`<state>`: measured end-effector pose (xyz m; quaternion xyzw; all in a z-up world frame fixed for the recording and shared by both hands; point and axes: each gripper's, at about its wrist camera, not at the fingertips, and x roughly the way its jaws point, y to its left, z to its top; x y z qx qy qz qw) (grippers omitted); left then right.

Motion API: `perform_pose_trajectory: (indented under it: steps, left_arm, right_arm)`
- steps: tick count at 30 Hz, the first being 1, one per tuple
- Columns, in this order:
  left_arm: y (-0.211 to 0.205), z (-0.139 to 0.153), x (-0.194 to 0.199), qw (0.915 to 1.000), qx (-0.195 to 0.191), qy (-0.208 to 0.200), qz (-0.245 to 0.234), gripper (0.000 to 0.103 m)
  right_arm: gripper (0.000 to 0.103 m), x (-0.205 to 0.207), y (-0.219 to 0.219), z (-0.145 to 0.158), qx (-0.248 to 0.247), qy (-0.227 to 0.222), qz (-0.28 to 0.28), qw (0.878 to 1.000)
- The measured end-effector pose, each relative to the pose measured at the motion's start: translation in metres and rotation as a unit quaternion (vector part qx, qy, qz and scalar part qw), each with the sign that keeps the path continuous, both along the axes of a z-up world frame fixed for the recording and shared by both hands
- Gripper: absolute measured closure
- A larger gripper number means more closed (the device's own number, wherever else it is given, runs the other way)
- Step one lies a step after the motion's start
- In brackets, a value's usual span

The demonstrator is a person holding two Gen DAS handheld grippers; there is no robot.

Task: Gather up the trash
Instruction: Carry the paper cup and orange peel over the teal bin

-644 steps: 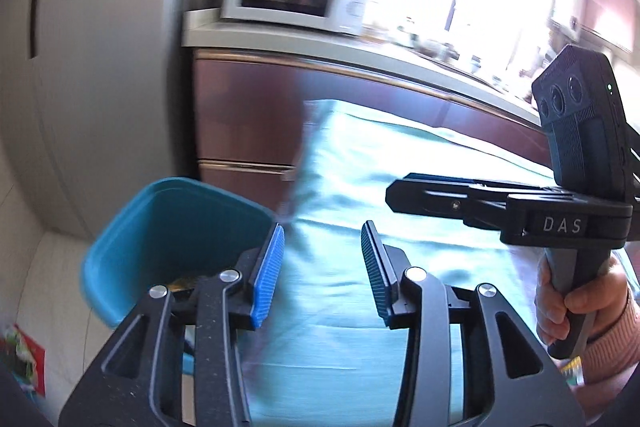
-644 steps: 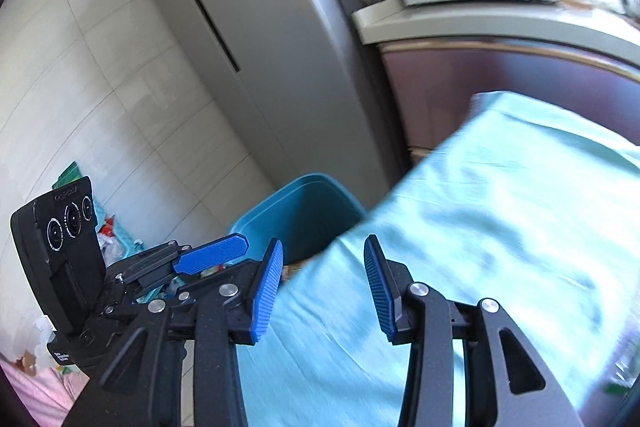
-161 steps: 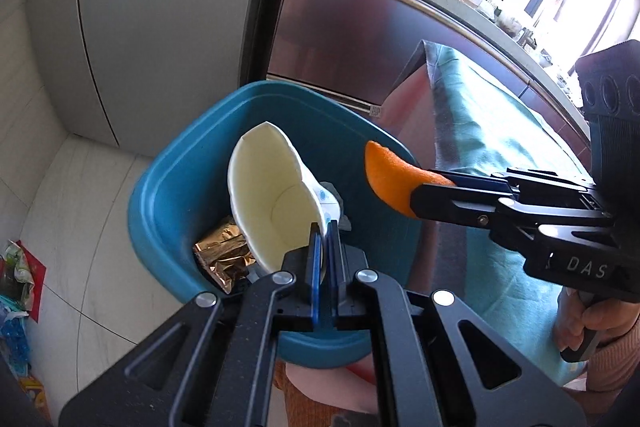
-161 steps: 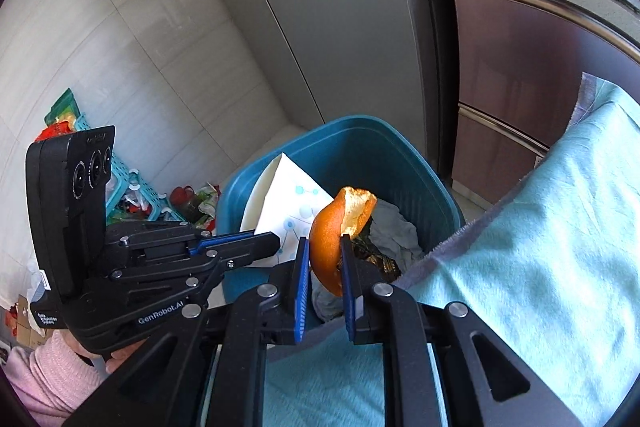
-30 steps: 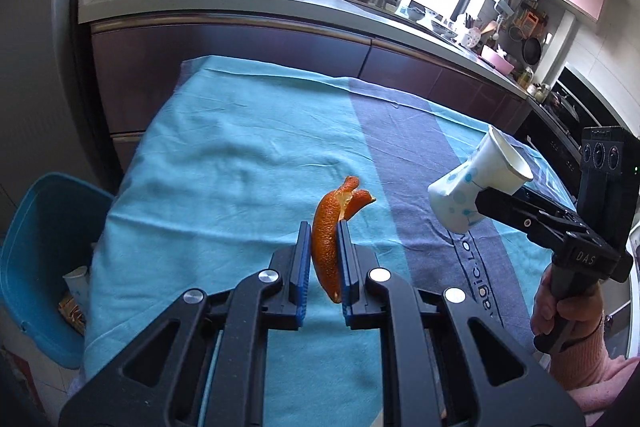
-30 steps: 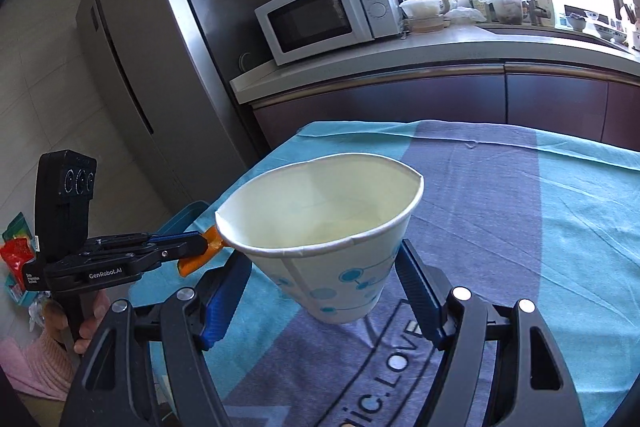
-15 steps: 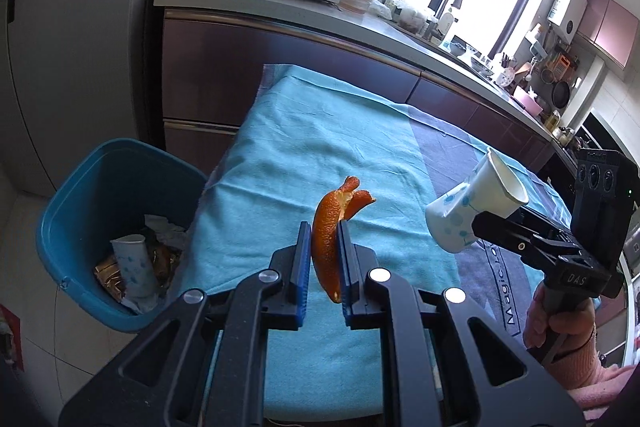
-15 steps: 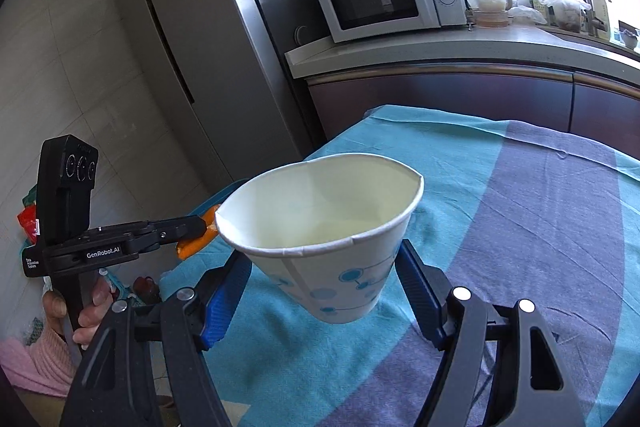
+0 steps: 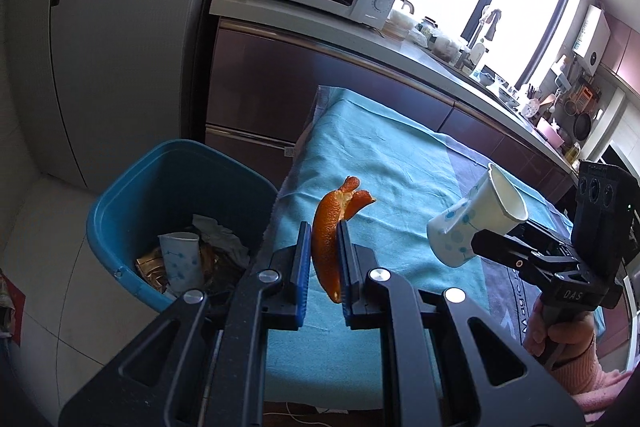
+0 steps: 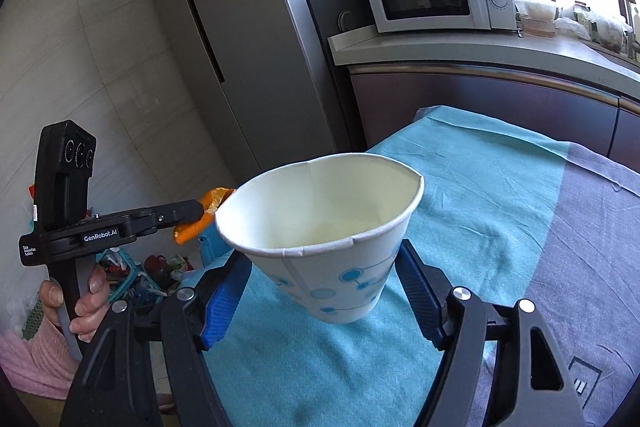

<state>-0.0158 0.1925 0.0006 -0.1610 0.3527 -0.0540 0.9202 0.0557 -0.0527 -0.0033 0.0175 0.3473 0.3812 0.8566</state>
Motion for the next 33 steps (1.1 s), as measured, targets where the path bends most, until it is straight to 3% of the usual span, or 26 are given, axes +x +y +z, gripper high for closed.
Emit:
perform_pose_trajectory:
  steps: [33]
  left_arm:
    - [0.056, -0.011, -0.004, 0.9975, -0.004, 0.009, 0.070, 0.090]
  right_arm:
    - [0.032, 0.011, 0.091, 0.002, -0.030, -0.005, 0.088, 0.996]
